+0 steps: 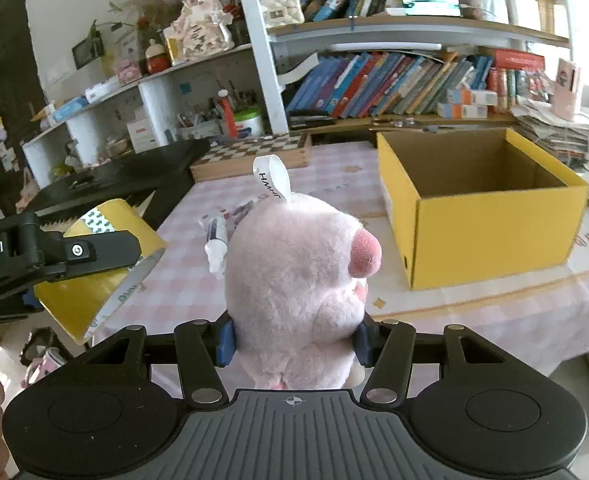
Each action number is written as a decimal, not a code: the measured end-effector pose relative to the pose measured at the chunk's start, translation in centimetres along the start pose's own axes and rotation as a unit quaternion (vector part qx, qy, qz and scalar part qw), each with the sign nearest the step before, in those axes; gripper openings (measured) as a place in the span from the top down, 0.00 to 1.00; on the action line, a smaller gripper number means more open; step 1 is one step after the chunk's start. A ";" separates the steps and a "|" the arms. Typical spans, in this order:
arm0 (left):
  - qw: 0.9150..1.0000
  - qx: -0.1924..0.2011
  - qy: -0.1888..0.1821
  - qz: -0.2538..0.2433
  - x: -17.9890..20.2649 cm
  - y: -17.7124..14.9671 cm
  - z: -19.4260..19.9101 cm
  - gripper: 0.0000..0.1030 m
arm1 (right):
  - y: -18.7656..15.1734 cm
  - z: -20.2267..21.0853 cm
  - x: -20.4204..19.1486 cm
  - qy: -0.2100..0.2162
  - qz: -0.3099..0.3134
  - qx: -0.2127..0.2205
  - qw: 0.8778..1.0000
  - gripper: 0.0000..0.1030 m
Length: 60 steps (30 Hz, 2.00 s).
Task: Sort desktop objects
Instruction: 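Lift the tape and pig and carry both toward the yellow box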
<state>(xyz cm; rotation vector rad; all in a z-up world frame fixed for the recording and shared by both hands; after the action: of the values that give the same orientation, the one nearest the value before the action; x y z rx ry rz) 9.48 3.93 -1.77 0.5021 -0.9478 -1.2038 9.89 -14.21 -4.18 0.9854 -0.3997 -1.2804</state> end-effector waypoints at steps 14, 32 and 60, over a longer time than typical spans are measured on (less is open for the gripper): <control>0.996 -0.049 -0.042 -0.060 3.1 -3.3 -0.6 0.14 | -2.7 3.1 2.6 -0.062 -0.041 -0.006 0.997 0.47; 0.985 -0.083 -0.115 -0.101 8.9 -5.1 -2.6 0.14 | -3.7 6.3 6.9 -0.130 -0.084 0.004 0.988 0.47; 0.979 -0.106 -0.125 -0.123 14.3 -6.7 -4.5 0.14 | -3.5 7.4 12.3 -0.134 -0.110 -0.002 0.985 0.47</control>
<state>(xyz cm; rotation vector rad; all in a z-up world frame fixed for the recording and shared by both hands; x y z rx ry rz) 10.34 -12.29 -4.40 0.3083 -0.9739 -1.6010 5.91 -28.33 -6.05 0.8746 -0.5048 -1.6219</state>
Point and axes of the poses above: each gripper's, at about its wrist camera, not at the fingertips, and z roughly against the way its jaws point, x to its right, y to its top, the point moved 9 cm from there along -z, roughly the way its jaws point, and after that the axes turned 7 degrees about y, right-handed, at the moved point
